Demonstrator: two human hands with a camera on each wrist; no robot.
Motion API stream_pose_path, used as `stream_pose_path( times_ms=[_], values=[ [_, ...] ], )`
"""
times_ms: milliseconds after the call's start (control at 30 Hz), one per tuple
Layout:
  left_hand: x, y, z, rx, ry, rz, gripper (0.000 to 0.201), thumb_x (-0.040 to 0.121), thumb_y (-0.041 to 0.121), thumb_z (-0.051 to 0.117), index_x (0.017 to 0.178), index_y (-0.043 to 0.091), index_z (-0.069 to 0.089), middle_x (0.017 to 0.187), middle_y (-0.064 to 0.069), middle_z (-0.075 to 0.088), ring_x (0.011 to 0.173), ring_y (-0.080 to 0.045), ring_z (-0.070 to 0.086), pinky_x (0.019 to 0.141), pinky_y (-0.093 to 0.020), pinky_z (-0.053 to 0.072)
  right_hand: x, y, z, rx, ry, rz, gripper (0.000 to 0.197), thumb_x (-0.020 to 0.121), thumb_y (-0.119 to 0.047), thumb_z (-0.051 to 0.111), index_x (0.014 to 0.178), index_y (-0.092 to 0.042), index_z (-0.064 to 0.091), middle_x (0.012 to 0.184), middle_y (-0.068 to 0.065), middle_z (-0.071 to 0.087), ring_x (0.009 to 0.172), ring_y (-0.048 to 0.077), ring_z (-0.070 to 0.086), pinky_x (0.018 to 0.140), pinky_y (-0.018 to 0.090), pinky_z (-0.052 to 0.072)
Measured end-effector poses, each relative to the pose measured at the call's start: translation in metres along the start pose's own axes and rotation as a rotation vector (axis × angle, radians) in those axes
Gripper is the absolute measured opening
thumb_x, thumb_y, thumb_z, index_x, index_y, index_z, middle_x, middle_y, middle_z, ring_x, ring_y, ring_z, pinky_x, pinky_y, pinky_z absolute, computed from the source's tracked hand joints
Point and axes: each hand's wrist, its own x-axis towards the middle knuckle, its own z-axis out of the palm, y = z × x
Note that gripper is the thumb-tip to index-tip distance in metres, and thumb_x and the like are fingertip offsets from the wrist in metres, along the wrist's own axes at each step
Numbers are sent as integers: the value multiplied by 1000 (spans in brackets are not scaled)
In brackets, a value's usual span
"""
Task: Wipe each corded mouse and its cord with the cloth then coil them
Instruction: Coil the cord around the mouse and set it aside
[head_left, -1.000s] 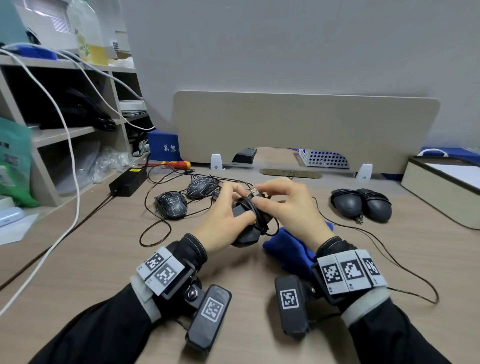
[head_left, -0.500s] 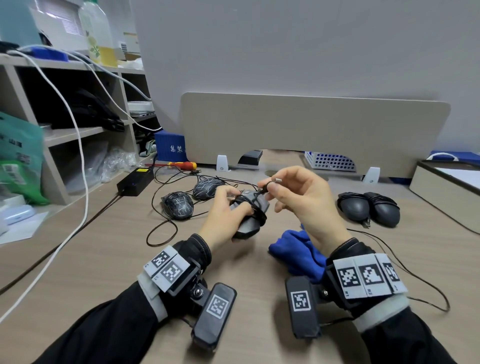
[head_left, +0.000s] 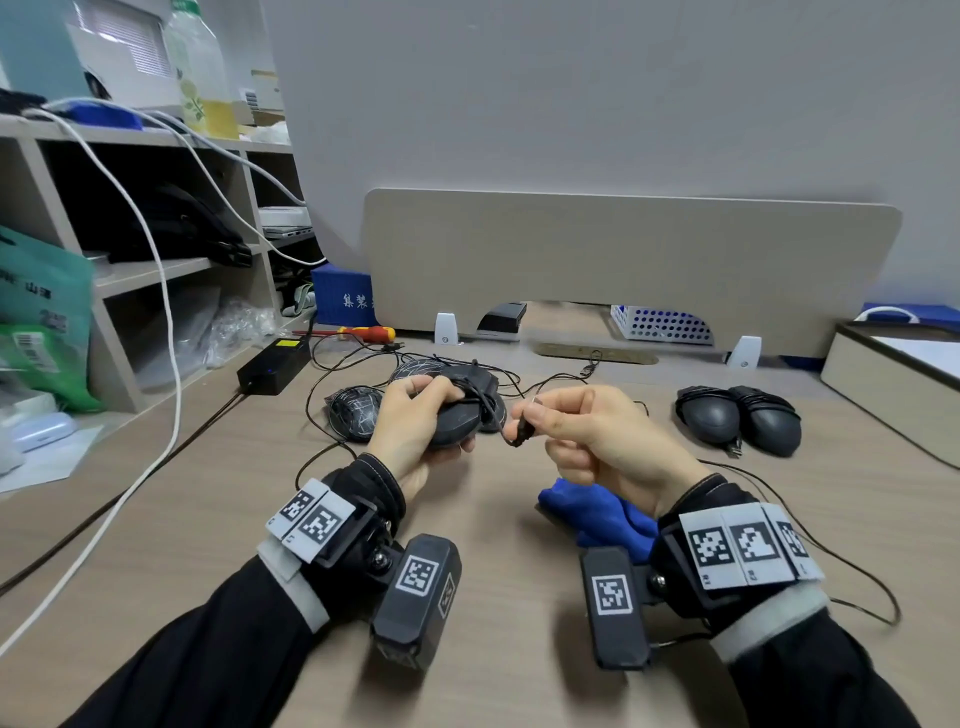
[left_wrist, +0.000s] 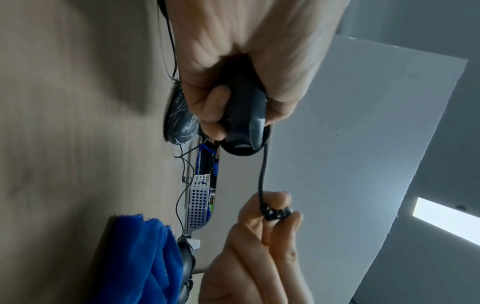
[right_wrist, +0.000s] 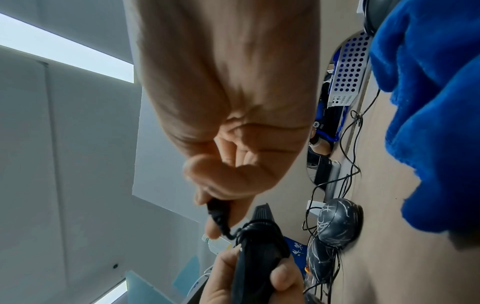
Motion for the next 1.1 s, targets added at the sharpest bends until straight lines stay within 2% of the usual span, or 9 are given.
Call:
stream_pose_path(
  times_ms=[100,267,333,433,633,800,867,1000,1100],
  values=[
    [-3,-3,3,-9,-19,-8,18,90,0,49,75,9,51,67,-18,58,42,-25,50,34,-17,33,2,4,4,-54,-9,82,15,97,-17,60,97,-5,70,91,7,72,41,5,25,37,15,22],
    [-6,-5,6,-39,-56,-34,15,91,4,47,78,9,52,60,-11,61,39,-20,51,37,-15,30,4,8,11,-77,24,133,17,98,-19,61,104,-4,68,90,2,74,44,6,25,39,15,24],
    [-8,-6,8,-59,-123,-72,13,93,6,44,82,7,52,61,-12,61,41,-20,52,36,-15,30,5,9,11,-100,55,152,15,101,-17,56,95,-8,67,83,-3,73,47,8,28,41,17,29],
    [-9,-7,10,-55,-192,-118,10,92,5,42,96,2,51,68,-17,60,46,-23,53,37,-16,32,6,11,12,-186,99,180,23,103,-16,50,85,-12,64,75,-8,71,50,11,37,46,20,36],
    [-13,-4,11,-101,-239,-138,14,93,8,44,93,-1,55,70,-19,60,52,-23,53,41,-20,30,8,10,5,-55,114,274,13,100,-15,50,98,-11,62,86,0,67,53,10,46,43,18,38],
    [-13,-7,13,41,-170,-22,15,93,5,48,83,12,58,69,-10,65,53,-23,57,46,-20,40,10,15,3,-31,180,246,16,96,-4,56,108,-5,65,86,5,68,53,11,53,47,20,42],
    [-11,-10,12,76,-131,-13,10,92,5,51,88,12,57,72,-9,65,52,-23,58,46,-19,42,10,15,2,-44,206,242,21,92,-3,62,113,-7,65,89,8,67,53,13,58,47,21,43],
    [-9,-12,11,72,-89,-23,16,90,7,55,106,10,54,80,-10,66,54,-24,61,43,-19,43,5,7,-4,-82,235,220,21,96,-16,64,116,-11,64,102,7,68,55,14,61,46,21,43],
    [-9,-11,13,39,-71,-40,17,91,6,56,107,11,54,86,-9,64,61,-23,61,43,-21,45,1,-1,-21,-356,333,252,21,98,-24,62,115,-12,62,106,7,67,57,14,61,47,21,45]
  ],
)
